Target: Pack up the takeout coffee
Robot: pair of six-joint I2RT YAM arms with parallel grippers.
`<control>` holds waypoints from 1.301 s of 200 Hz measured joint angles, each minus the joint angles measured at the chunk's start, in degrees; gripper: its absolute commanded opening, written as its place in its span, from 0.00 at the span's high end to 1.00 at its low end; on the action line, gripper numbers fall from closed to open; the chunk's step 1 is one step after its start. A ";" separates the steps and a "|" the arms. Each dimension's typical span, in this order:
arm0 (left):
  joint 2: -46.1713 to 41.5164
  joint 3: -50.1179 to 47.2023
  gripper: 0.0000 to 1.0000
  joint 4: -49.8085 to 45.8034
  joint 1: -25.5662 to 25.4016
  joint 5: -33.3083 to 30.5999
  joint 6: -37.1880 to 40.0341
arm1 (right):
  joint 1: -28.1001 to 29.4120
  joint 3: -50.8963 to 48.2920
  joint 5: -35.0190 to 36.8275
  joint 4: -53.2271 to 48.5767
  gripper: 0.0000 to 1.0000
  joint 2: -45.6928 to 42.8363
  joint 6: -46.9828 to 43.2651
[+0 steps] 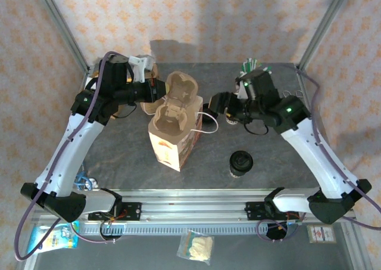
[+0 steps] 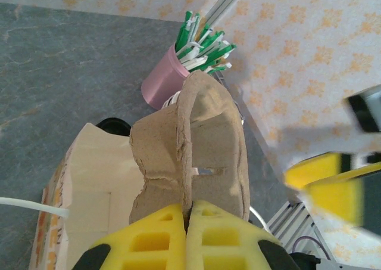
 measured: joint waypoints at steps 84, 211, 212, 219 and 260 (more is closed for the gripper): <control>0.98 -3.23 1.00 -1.86 -1.51 -0.68 1.68 | 0.00 11.34 3.45 1.01 0.37 9.22 -0.09; 1.70 -7.02 1.00 -1.77 -1.51 -1.03 -0.07 | 1.51 12.68 5.25 0.33 0.49 13.53 -10.78; 1.75 -7.02 1.00 -1.77 -1.51 -1.03 -0.07 | 1.51 12.79 5.25 0.31 0.49 13.62 -10.78; 1.90 -7.04 1.00 -1.79 -1.51 -1.03 -0.07 | 1.53 13.70 5.40 0.28 0.49 14.60 -10.95; 3.13 -7.52 1.00 -1.92 -1.51 -1.05 -0.31 | 2.56 16.11 7.61 -0.48 0.52 19.15 -11.37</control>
